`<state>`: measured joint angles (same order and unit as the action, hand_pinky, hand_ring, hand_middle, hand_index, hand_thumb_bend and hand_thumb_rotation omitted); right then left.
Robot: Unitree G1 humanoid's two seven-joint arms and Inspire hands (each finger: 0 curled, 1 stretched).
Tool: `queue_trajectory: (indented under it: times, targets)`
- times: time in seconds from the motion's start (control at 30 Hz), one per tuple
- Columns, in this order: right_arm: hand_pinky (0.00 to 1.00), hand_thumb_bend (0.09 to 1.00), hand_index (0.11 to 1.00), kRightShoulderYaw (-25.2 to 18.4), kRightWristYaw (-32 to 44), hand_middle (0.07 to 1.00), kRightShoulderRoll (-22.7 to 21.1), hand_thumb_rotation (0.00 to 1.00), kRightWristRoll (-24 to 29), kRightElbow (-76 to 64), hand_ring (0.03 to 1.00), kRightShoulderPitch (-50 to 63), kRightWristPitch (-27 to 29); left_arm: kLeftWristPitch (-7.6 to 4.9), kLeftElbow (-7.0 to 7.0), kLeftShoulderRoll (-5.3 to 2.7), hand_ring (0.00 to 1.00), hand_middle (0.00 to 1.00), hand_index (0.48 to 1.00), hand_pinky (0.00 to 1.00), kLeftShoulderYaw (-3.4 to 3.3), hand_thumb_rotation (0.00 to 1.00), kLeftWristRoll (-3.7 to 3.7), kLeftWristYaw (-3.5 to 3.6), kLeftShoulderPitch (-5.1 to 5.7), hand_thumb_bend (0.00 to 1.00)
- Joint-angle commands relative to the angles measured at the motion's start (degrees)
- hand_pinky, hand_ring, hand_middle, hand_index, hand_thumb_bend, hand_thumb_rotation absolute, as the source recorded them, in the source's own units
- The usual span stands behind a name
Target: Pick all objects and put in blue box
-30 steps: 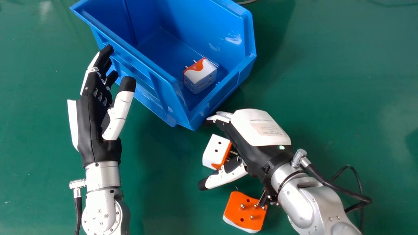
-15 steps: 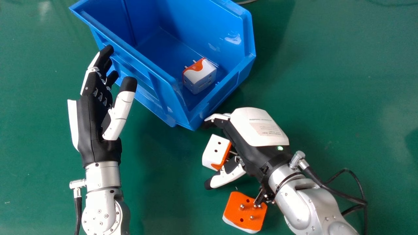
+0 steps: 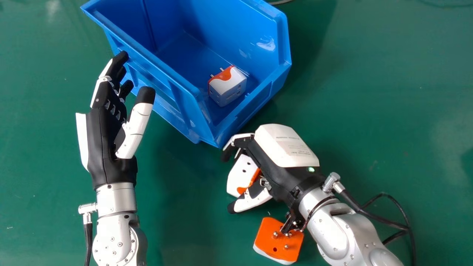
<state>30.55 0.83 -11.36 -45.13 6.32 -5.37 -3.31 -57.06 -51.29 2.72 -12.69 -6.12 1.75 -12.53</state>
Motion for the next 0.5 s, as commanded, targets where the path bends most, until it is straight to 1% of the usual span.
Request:
queue_trajectory:
  times: [0.0, 0.1, 0.2, 0.23, 0.33, 0.47]
  targets:
    - [0.27, 0.538, 0.537, -0.1, -0.3, 0.494, 0.2, 0.01, 0.6, -0.6, 0.404, -0.4, 0.6, -1.09, 0.43, 0.0, 0.93, 0.91, 0.821, 0.89, 0.16, 0.6, 0.34, 0.07, -0.51, 0.83]
    - [0.26, 0.529, 0.529, -0.3, -0.4, 0.486, 0.1, 0.01, 0.9, -0.7, 0.399, -0.4, 0.9, -1.17, 0.34, 0.03, 0.93, 0.91, 0.82, 0.89, 0.19, 0.6, 0.35, 0.14, -0.62, 0.84]
    - [0.26, 0.526, 0.527, -0.5, -0.3, 0.482, 0.3, 0.0, 1.3, -0.8, 0.396, -0.3, 0.9, -1.06, 0.32, 0.0, 0.93, 0.91, 0.82, 0.89, 0.2, 0.6, 0.03, 0.5, -0.71, 0.84]
    - [0.27, 0.524, 0.525, -0.6, -0.2, 0.481, 0.4, 0.0, 1.6, -0.8, 0.395, -0.3, 0.8, -1.05, 0.28, 0.01, 0.93, 0.91, 0.82, 0.89, 0.18, 0.6, 0.04, 0.5, -0.75, 0.84]
    - [0.27, 0.522, 0.523, -0.6, -0.3, 0.481, 0.4, 0.0, 2.1, -0.9, 0.395, -0.3, 0.7, -1.1, 0.23, 0.16, 0.93, 0.91, 0.82, 0.89, 0.21, 0.6, 0.42, 0.33, -0.87, 0.84]
    - [0.26, 0.52, 0.521, -0.5, -0.9, 0.48, 0.2, 0.0, 2.2, -0.7, 0.394, -0.5, 0.9, -1.01, 0.08, 0.26, 0.93, 0.91, 0.821, 0.89, 0.18, 0.6, 0.64, 0.1, -1.15, 0.83]
